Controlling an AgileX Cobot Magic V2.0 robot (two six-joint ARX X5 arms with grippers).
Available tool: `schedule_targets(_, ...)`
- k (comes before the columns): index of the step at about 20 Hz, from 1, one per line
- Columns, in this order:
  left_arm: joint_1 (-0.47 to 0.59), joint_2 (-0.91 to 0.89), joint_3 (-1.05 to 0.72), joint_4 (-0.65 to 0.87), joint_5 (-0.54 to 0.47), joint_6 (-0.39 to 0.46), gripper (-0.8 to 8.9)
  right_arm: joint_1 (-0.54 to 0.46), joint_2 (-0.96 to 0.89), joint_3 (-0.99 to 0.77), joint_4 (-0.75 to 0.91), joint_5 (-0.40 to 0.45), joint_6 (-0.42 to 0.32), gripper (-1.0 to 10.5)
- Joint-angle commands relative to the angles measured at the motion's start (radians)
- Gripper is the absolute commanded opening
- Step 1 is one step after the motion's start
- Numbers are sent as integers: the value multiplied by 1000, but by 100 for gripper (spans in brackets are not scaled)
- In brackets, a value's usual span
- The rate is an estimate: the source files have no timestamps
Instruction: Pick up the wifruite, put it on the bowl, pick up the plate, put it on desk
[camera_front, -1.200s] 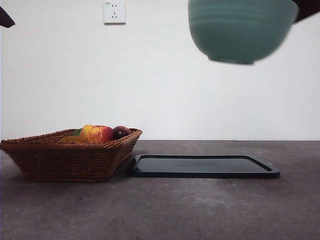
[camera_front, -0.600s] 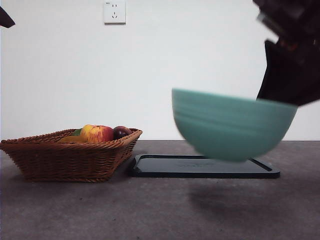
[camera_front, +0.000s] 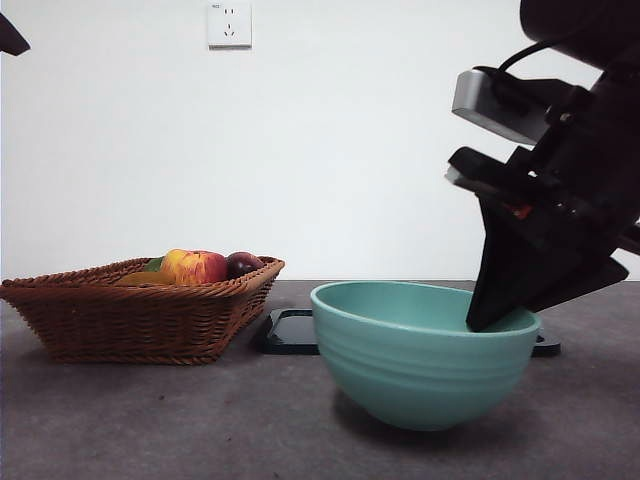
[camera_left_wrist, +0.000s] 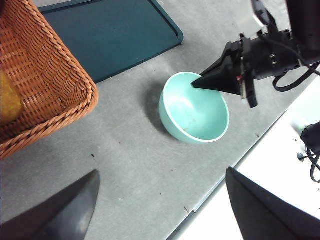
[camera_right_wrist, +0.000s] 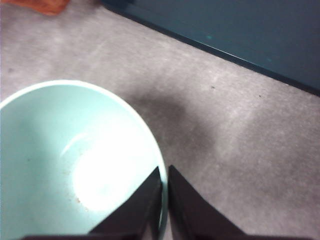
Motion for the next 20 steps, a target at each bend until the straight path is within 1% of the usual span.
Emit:
schedule_targets(1,-5,5,10,8,4,12,403,26,24,8,27,23,11,5)
schedule_targets(3,-5,5,10,8,4,12,403,47,31,8,27,53,11,5)
schedule_targets(5,-5,5,10,9,4,12,403,64,32,8,27,58,11,5)
schedule_targets(7,-5,5,10,9,4,12,403,78,32,8,27,99,11,5)
schedule_targets(9,-5,5,10,8,4,12,403,82,32,9,27,121,11,8)
schedule_targets(10,-5,5,10,8,4,12,403,82,32,9,27,127,11,35)
schedule_targets(13,-5,5,10,8,4,12,403,82,31,10,27,127,11,227)
schedule_targets(14,-5,5,10,8,4,12,403,82,30,11,27,127,11,245)
schedule_targets(17,-5,5,10,8,4,12,403,82,3,11,27,127,18,245)
schedule_targets(20,-5,5,10,8,4,12,403,81,-70,27,9,127,23,245)
